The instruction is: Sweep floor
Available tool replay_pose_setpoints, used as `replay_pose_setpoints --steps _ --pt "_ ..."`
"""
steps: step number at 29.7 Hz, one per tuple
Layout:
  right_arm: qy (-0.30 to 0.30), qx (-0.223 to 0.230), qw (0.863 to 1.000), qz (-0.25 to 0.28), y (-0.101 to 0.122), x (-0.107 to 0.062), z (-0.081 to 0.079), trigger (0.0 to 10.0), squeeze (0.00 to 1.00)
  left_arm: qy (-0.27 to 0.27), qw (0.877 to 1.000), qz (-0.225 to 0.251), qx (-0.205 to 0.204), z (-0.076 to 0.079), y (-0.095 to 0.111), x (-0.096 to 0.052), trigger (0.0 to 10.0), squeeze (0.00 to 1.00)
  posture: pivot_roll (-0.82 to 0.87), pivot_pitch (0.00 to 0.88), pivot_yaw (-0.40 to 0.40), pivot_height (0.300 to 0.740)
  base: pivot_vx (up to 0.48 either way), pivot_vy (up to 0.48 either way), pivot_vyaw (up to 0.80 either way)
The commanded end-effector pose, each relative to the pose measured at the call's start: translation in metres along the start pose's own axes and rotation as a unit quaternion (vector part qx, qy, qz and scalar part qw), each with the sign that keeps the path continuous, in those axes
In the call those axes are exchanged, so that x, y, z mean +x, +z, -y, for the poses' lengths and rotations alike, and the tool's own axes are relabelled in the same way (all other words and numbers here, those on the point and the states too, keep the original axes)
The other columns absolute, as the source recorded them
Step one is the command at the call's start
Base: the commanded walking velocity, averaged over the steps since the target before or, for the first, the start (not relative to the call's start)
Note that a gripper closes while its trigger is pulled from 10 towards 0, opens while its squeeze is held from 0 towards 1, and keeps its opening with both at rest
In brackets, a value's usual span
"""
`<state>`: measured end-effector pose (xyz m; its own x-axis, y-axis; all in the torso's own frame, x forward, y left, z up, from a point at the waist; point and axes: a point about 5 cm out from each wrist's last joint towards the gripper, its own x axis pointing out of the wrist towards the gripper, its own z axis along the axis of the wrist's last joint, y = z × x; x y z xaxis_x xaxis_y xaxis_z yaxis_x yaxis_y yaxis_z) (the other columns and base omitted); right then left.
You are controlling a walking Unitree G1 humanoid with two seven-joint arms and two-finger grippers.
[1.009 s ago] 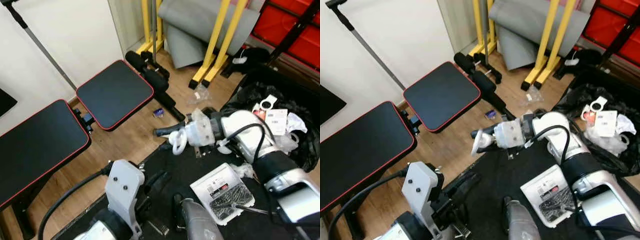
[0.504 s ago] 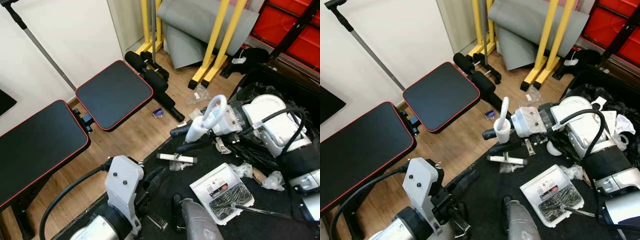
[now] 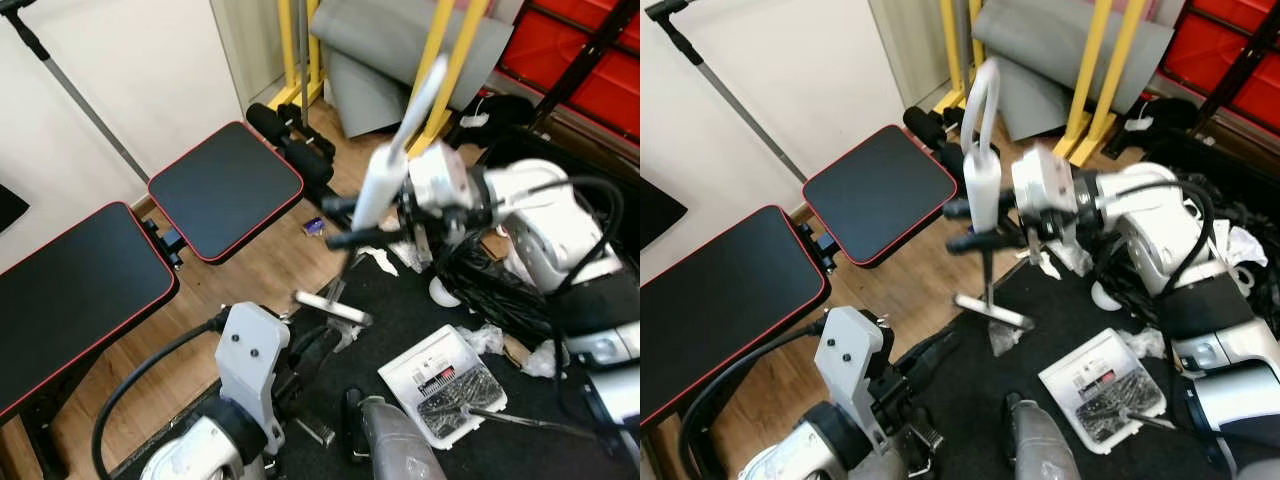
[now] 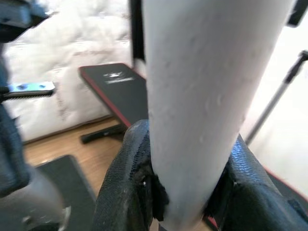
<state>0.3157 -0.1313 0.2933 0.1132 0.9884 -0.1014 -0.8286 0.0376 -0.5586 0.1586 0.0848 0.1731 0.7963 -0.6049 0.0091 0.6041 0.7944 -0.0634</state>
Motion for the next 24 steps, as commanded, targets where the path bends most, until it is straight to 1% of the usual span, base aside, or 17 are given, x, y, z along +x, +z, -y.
replay_pose_setpoints --steps 1,2,4,6,7,8,10,11,12,13,14,15,16,18,20,22,24 --pt "-0.05 -0.011 0.998 0.022 0.021 0.003 0.015 10.0 0.0 0.002 1.0 -0.01 -0.005 -0.003 -0.007 0.002 10.0 0.0 -0.08 0.237 -0.036 0.74 0.0 0.0 0.0" --pt "-0.05 -0.011 0.998 0.022 0.021 0.003 0.015 10.0 0.0 0.002 1.0 -0.01 -0.005 -0.003 -0.007 0.002 10.0 0.0 -0.08 0.237 -0.036 0.74 0.0 0.0 0.0" --pt "-0.094 0.003 0.995 0.019 0.028 0.005 0.027 10.0 0.0 0.003 1.0 -0.006 -0.003 -0.006 -0.008 0.007 10.0 0.0 -0.09 0.219 -0.043 0.74 0.0 0.0 0.0" --pt "-0.101 0.008 0.995 0.016 0.03 0.006 0.03 10.0 0.0 0.004 1.0 -0.005 -0.002 -0.007 -0.008 0.008 10.0 0.0 -0.09 0.219 -0.043 0.74 0.0 0.0 0.0" --pt "-0.13 0.078 0.988 0.043 0.026 0.02 0.026 10.0 0.0 0.005 1.0 -0.001 -0.002 -0.009 -0.009 0.012 10.0 0.0 -0.09 0.199 -0.053 0.74 0.0 0.0 0.0" --pt "-0.13 0.078 0.988 0.043 0.026 0.02 0.026 10.0 0.0 0.005 1.0 -0.001 -0.002 -0.009 -0.009 0.012 10.0 0.0 -0.09 0.199 -0.053 0.74 0.0 0.0 0.0" --pt "-0.147 0.113 0.981 0.053 0.019 0.031 0.019 10.0 0.0 0.005 1.0 0.001 -0.001 -0.01 -0.01 0.015 10.0 0.0 -0.1 0.192 -0.057 0.74 0.0 0.0 0.0" --pt "-0.147 0.113 0.981 0.053 0.019 0.031 0.019 10.0 0.0 0.005 1.0 0.001 -0.001 -0.01 -0.01 0.015 10.0 0.0 -0.1 0.192 -0.057 0.74 0.0 0.0 0.0" --pt "-0.151 0.144 0.976 0.055 0.015 0.034 0.015 10.0 0.0 0.005 1.0 0.002 -0.001 -0.011 -0.01 0.016 10.0 0.0 -0.1 0.189 -0.058 0.74 0.0 0.0 0.0" --pt "-0.1 0.256 0.958 0.078 0.005 0.045 -0.002 10.0 0.0 0.005 1.0 0.001 0.0 -0.012 -0.012 0.019 10.0 0.0 -0.1 0.168 -0.067 0.74 0.0 0.0 0.0" --pt "-0.095 0.277 0.952 0.089 0.001 0.048 -0.01 10.0 0.0 0.006 1.0 0.0 0.0 -0.013 -0.014 0.02 10.0 0.0 -0.1 0.148 -0.075 0.74 0.0 0.0 0.0" --pt "-0.098 0.279 0.951 0.093 -0.002 0.05 -0.016 10.0 0.0 0.01 1.0 0.0 0.002 -0.014 -0.015 0.022 10.0 0.0 -0.1 0.143 -0.079 0.74 0.0 0.0 0.0" --pt "-0.098 0.279 0.951 0.093 -0.002 0.05 -0.016 10.0 0.0 0.01 1.0 0.0 0.002 -0.014 -0.015 0.022 10.0 0.0 -0.1 0.143 -0.079 0.74 0.0 0.0 0.0" --pt "-0.122 0.275 0.948 0.1 -0.005 0.051 -0.019 10.0 0.0 0.015 1.0 0.0 0.003 -0.016 -0.016 0.024 10.0 0.0 -0.11 0.126 -0.087 0.74 0.0 0.0 0.0" --pt "-0.172 0.267 0.943 0.099 -0.009 0.054 -0.022 10.0 0.0 0.025 1.0 0.003 0.009 -0.019 -0.017 0.028 10.0 0.0 -0.12 0.107 -0.091 0.74 0.0 0.0 0.0" --pt "-0.172 0.267 0.943 0.099 -0.009 0.054 -0.022 10.0 0.0 0.025 1.0 0.003 0.009 -0.019 -0.017 0.028 10.0 0.0 -0.12 0.107 -0.091 0.74 0.0 0.0 0.0" --pt "-0.257 0.251 0.931 0.066 -0.015 0.058 -0.026 10.0 0.0 0.043 0.999 0.01 0.028 -0.027 -0.016 0.033 10.0 0.0 -0.13 0.087 -0.089 0.74 0.0 0.0 -0.72"
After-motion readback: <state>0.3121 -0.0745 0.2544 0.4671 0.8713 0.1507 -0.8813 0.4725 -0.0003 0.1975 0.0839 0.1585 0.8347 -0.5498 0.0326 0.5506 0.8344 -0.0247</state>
